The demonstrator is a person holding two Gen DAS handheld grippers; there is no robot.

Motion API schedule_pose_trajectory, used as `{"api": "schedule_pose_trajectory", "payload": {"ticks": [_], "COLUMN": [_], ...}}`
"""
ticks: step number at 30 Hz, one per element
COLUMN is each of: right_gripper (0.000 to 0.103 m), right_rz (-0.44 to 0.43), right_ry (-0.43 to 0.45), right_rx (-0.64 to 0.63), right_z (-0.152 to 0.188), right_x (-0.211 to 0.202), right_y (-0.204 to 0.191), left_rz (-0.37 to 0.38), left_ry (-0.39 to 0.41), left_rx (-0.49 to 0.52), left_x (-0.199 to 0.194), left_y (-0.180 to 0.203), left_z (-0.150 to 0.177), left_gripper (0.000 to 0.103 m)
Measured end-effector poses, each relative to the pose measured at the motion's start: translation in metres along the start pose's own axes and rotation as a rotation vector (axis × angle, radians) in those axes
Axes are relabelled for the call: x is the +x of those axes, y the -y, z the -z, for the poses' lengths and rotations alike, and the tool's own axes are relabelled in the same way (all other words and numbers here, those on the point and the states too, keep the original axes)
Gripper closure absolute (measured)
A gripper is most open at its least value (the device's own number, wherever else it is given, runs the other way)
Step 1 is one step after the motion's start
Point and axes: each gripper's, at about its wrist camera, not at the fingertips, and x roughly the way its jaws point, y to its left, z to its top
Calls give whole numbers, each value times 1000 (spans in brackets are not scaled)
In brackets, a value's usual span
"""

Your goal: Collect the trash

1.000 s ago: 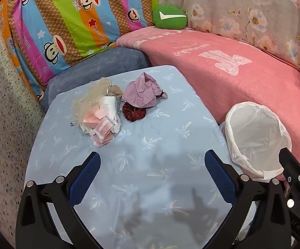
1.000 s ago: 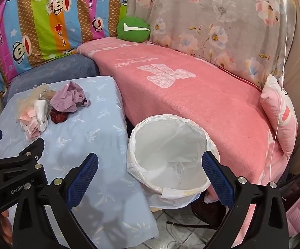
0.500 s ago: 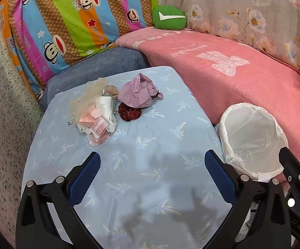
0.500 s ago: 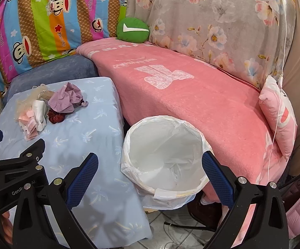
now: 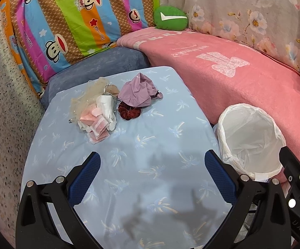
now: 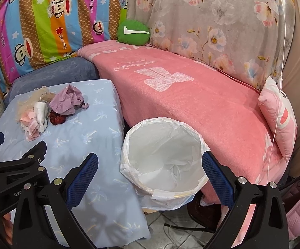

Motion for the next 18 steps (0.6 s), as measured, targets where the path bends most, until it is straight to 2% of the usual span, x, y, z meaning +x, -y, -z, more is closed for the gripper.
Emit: {"api": "schedule_pose_trajectory", "payload": {"ticks": [18], "right_gripper": [6], "right_rz": [-6], "right_ry": [-4], "right_rx": [3], "right_z": [-2], "right_x": [3], "right_y": [1], "left_rz": [-4], "left_ry": [2], "left_rx": [-4], "left_x": [-4], "left_y": [1], "left_z": [0], "left_gripper": [7]}}
